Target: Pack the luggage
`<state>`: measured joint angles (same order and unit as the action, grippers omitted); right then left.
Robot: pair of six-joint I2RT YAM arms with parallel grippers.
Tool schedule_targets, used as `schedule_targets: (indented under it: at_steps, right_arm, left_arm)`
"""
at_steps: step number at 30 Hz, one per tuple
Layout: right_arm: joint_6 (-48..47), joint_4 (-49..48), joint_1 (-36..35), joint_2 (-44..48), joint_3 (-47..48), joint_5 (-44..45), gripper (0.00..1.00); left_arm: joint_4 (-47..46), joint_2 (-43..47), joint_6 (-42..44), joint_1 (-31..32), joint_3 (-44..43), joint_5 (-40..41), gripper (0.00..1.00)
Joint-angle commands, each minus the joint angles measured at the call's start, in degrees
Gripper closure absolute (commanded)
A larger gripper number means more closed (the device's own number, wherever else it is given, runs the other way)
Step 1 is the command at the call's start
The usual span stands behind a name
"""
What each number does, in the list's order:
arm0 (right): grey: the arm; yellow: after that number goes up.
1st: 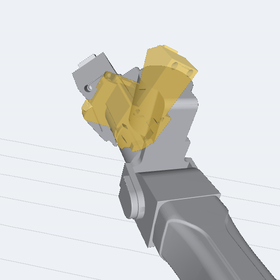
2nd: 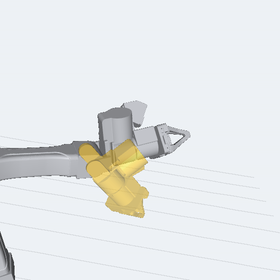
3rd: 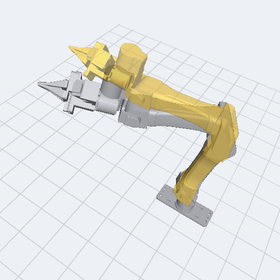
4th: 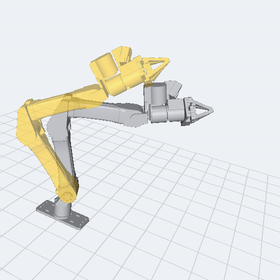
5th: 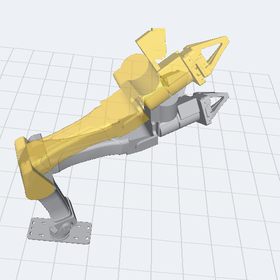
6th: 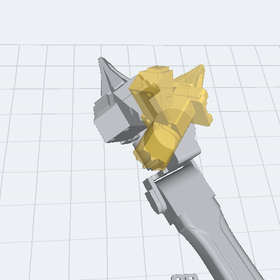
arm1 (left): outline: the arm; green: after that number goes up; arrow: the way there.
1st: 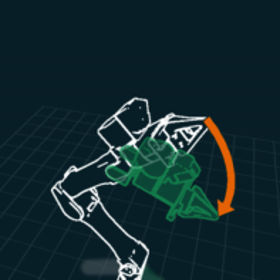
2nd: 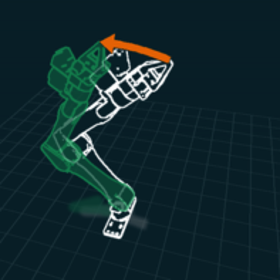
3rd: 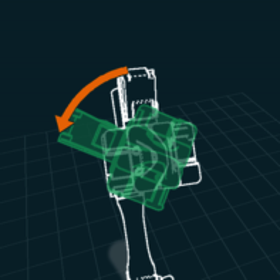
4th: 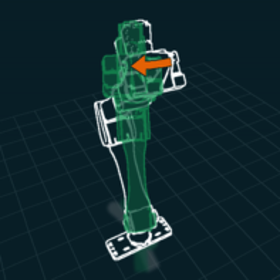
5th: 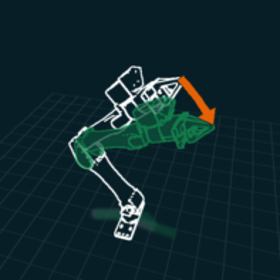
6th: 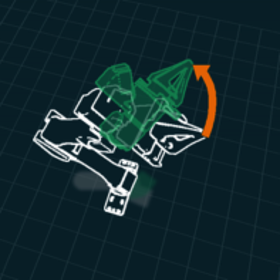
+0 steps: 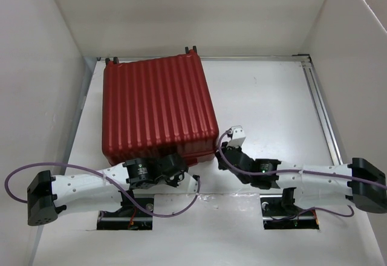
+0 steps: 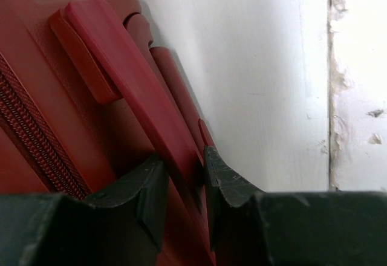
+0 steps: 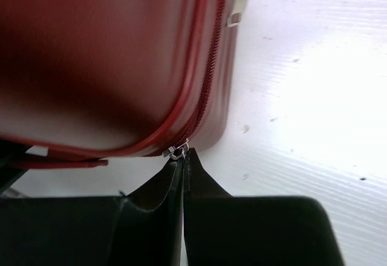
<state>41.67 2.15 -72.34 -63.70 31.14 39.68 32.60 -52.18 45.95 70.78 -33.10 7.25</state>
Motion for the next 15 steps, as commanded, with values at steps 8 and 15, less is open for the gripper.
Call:
schedule_targets:
  at_steps: [8,15]
  right_arm:
    - [-6.7,10.3,13.7,4.5,3.3,4.0,1.00]
    - [-27.2,-4.5,28.2,0.3,3.7,-9.3,1.00]
  left_arm:
    - [3.2,0.1,5.2,0.2,3.1,-1.8,1.00]
    - [3.2,-0.5,5.2,0.2,3.7,-1.8,1.00]
